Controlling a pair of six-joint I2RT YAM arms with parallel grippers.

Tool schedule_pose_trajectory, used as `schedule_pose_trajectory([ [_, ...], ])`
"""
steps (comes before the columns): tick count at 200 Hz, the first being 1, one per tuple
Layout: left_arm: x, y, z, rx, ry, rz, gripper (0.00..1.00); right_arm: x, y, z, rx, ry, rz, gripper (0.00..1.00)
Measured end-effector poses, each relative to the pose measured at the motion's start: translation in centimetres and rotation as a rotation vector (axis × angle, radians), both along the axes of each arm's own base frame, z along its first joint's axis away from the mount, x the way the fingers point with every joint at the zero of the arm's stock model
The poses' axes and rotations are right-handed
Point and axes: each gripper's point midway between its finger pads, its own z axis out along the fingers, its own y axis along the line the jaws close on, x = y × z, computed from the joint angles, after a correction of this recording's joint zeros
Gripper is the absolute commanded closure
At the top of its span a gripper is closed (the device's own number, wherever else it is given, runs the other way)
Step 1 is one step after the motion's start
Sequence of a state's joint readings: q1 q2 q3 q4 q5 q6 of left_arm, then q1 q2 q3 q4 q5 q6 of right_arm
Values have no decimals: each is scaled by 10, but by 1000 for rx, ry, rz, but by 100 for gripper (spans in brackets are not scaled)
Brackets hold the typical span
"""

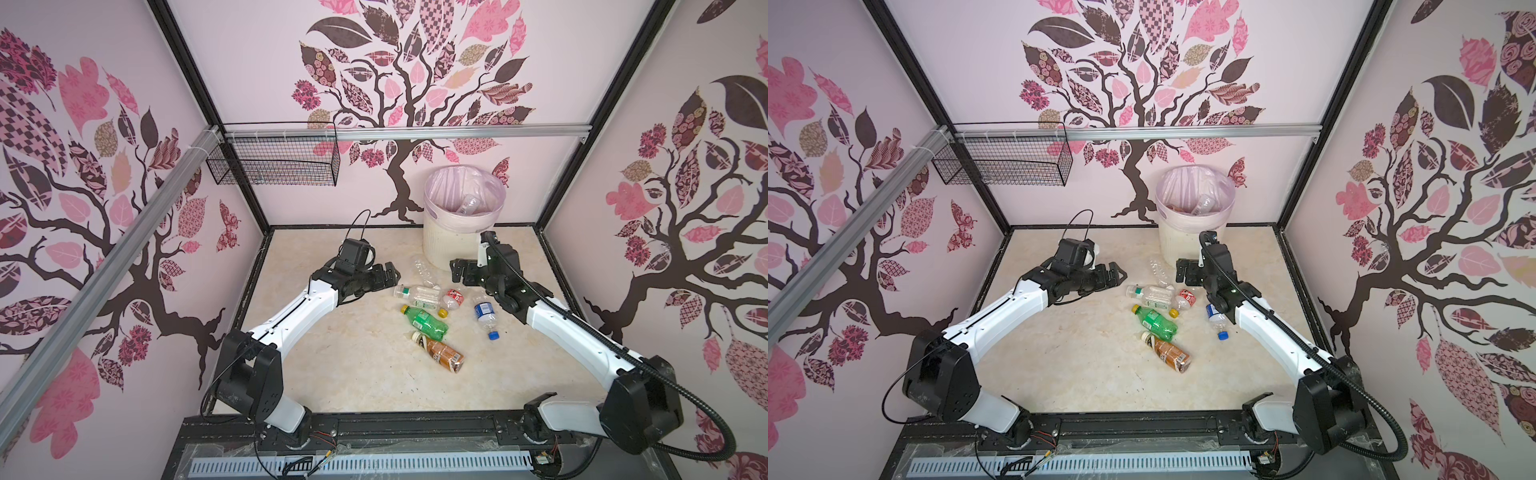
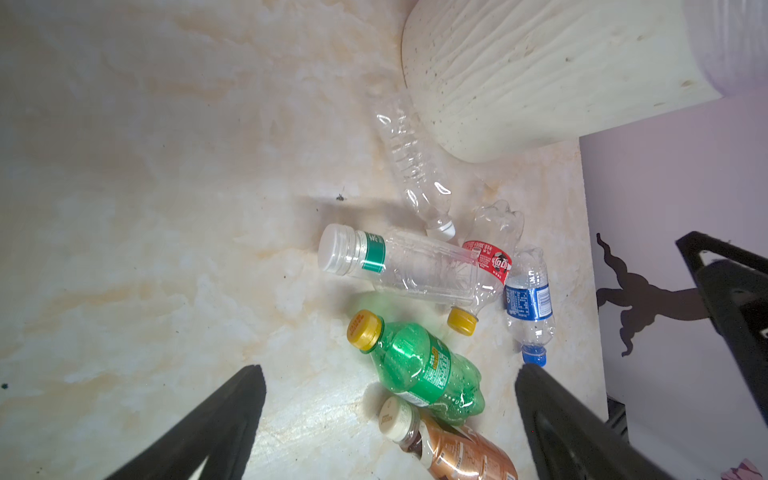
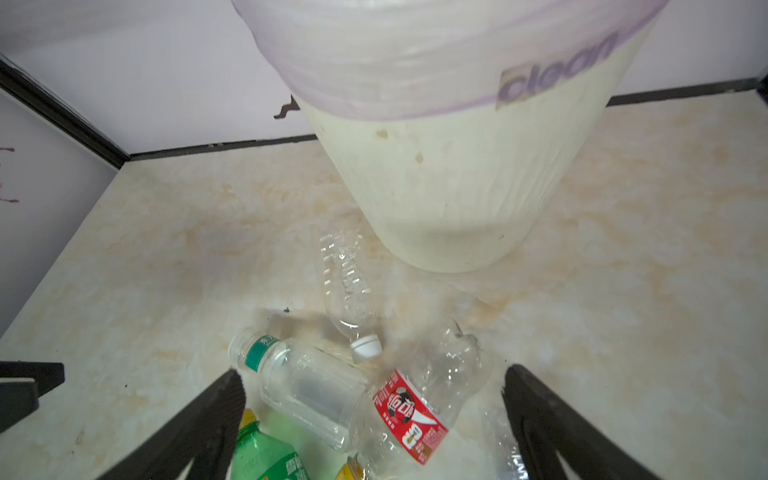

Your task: Throw the plastic bottles in the bin

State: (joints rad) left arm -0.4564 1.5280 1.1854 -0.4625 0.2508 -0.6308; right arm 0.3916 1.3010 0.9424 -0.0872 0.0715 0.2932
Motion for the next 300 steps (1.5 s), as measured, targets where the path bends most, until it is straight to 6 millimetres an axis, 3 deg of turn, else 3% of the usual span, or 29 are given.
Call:
schedule_pose_trajectory([
  [44, -13, 7, -21, -15, 73, 20, 2, -24, 12, -45, 8, 110, 49, 0],
  [100, -21, 8, -31, -36, 117, 26, 2, -42, 36, -59, 5, 144, 125, 0],
  [181, -13, 20, -27, -65, 125, 64, 2, -76, 78, -86, -73, 200, 271, 0],
  [254, -15, 24, -27, -77, 131, 66, 2, -94, 90, -129, -190, 307, 349, 4],
  [300, -14, 28, -26, -82, 129, 75, 2, -95, 98, -141, -251, 336, 375, 7],
])
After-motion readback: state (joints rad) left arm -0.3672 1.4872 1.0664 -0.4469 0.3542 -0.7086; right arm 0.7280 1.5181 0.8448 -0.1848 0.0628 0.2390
